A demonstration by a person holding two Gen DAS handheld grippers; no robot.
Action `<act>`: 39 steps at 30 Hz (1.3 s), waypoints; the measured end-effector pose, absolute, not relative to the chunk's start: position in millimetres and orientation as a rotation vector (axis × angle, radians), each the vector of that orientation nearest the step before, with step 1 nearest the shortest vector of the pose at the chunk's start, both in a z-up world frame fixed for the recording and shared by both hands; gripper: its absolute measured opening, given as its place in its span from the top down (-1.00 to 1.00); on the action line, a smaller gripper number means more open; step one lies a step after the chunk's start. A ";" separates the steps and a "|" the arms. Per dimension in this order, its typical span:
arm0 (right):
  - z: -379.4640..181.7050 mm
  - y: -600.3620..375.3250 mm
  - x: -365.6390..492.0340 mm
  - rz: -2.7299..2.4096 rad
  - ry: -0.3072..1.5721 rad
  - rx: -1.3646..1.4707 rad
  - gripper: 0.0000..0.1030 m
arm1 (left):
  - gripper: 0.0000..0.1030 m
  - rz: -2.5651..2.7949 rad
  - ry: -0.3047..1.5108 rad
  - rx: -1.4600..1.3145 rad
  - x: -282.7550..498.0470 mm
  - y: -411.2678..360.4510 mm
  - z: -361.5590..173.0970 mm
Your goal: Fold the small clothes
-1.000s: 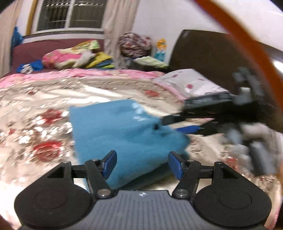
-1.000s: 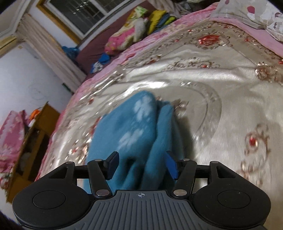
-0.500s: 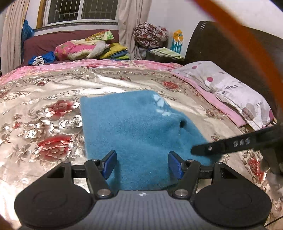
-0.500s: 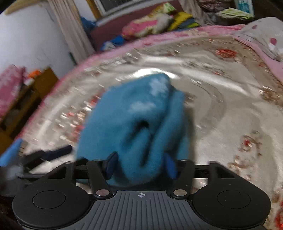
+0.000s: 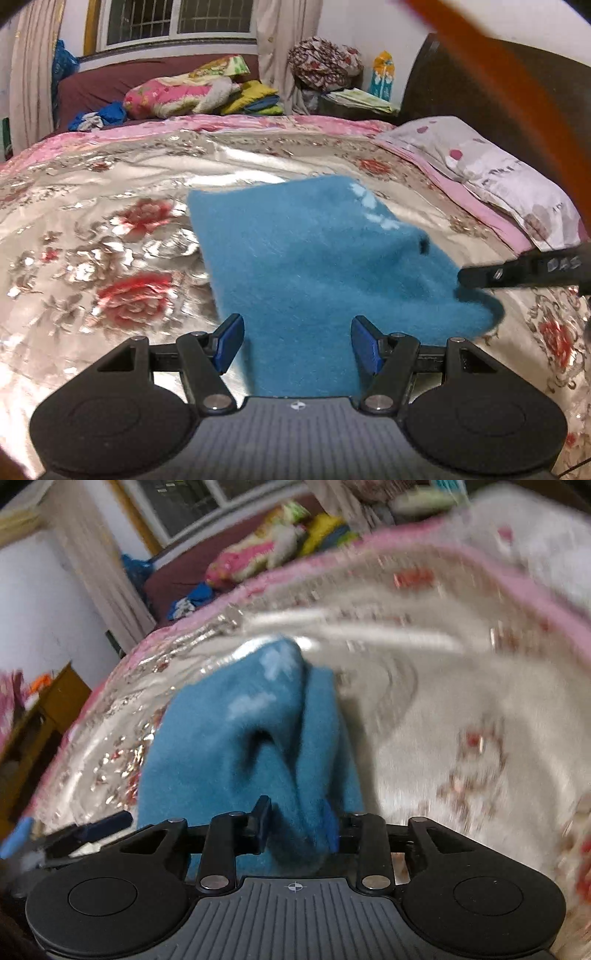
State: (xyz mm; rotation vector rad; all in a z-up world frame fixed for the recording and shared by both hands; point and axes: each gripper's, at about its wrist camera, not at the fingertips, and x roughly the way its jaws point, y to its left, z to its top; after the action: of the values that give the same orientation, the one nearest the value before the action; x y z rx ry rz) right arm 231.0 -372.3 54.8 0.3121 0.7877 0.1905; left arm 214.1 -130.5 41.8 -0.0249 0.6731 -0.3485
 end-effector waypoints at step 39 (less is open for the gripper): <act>40.0 -351.6 304.8 0.233 0.861 0.321 0.32 | -0.56 -0.310 0.758 -0.126 259.7 -106.7 24.1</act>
State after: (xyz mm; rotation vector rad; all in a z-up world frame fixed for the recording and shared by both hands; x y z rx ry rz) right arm 304.8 -351.6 40.0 0.3214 0.8610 0.2335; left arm 259.7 -106.7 24.1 -0.1258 0.7585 -0.3103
